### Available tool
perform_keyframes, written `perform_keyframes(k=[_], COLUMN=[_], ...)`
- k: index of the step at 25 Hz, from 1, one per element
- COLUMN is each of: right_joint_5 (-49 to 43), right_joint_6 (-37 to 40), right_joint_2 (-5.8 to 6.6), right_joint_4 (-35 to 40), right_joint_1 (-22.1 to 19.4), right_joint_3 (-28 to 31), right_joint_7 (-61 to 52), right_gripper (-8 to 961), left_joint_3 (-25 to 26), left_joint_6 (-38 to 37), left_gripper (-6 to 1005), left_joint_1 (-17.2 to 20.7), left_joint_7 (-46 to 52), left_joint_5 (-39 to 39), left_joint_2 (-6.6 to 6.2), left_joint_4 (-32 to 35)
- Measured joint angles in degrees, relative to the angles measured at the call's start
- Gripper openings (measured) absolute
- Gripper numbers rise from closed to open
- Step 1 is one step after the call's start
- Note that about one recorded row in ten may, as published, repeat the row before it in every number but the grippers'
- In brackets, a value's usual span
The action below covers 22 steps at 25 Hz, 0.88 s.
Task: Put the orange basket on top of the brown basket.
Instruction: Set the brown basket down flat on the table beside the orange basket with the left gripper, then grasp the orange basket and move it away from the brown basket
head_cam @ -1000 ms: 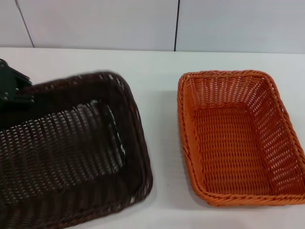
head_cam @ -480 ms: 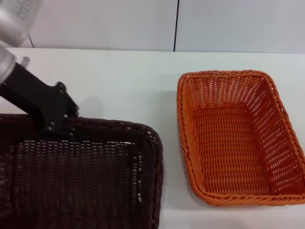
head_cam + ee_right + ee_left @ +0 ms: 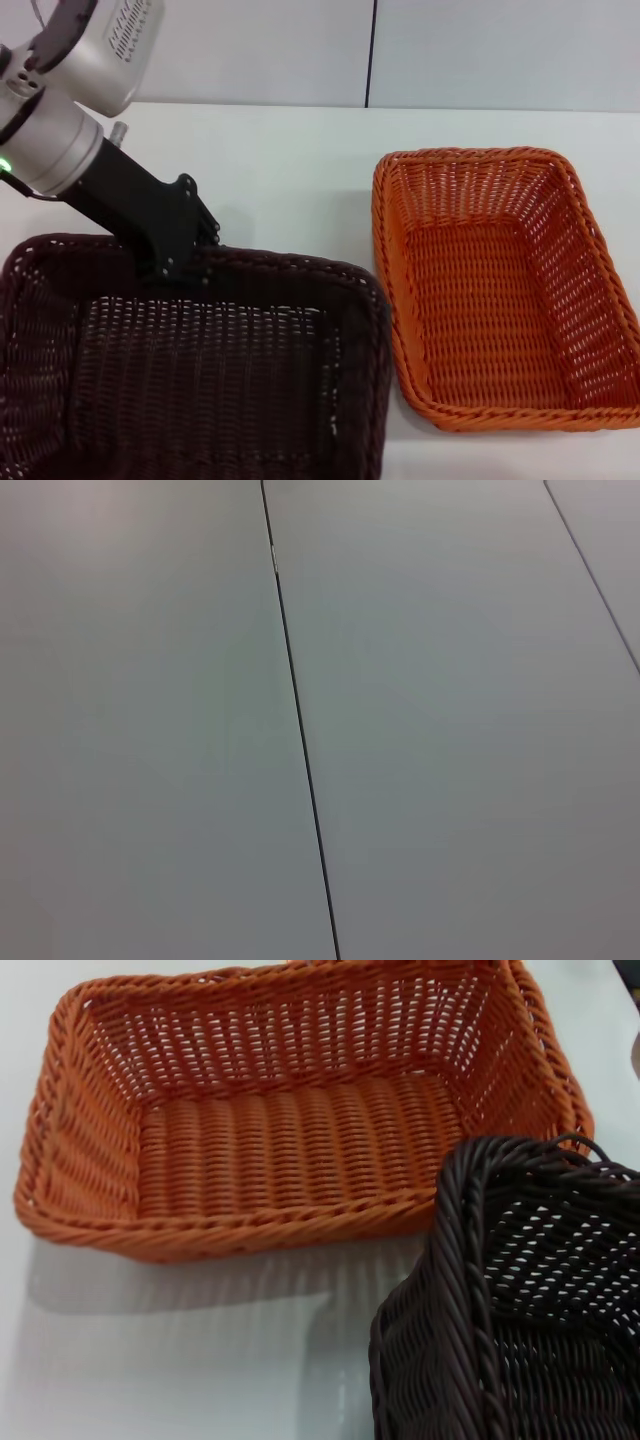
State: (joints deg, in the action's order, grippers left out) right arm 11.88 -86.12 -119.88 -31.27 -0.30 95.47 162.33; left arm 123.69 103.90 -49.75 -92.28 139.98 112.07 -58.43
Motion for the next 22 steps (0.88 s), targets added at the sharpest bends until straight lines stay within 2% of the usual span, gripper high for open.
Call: perform_keyframes(k=[6,7,9,13,14,18,19,22], right_joint_5=[0.0,0.0,0.0,0.0,0.0,0.0,-0.1,-0.3], right_joint_6=[-0.1,-0.1,-0.1,-0.1,-0.1,-0.1,0.0,0.3], right_joint_2=[0.0,0.0,0.0,0.0,0.0,0.0,0.0,0.0], right_joint_4=[-0.3,-0.3,-0.4,-0.4,-0.4,-0.4,-0.3,-0.1], right_joint_1=[0.4,0.4,0.4,0.4,0.4,0.5,0.9,1.5], right_joint_3=[0.2,0.2,0.2,0.2,0.2,0.2,0.2,0.0], right_joint_7=[0.0,0.0,0.0,0.0,0.0,0.0,0.0,0.0], right_gripper=[725,725,725,725,724,724,724,724], left_joint_3=[-0.4,-0.5,-0.5,-0.2,0.5,1.1,3.2,5.5], left_joint_6=[-1.6,-2.8,-3.9,-5.6,-6.3,-6.5,-7.4,-9.3], left_gripper=[196,196,190,364,408,538,570,666], left_joint_1=[-0.2,0.0,0.6,1.8,2.3,2.5,3.2,3.9], left_joint_7=[1.2,1.3,1.1,0.7,0.3,0.0,-0.8,-1.2], left_joint_5=[0.9,1.3,1.4,1.2,0.7,0.3,-1.0,-2.9], left_joint_2=[1.17,1.83,2.29,3.15,3.73,4.02,4.81,5.29], left_joint_4=[-0.2,-0.7,-1.6,-3.9,-5.3,-6.0,-8.0,-9.9])
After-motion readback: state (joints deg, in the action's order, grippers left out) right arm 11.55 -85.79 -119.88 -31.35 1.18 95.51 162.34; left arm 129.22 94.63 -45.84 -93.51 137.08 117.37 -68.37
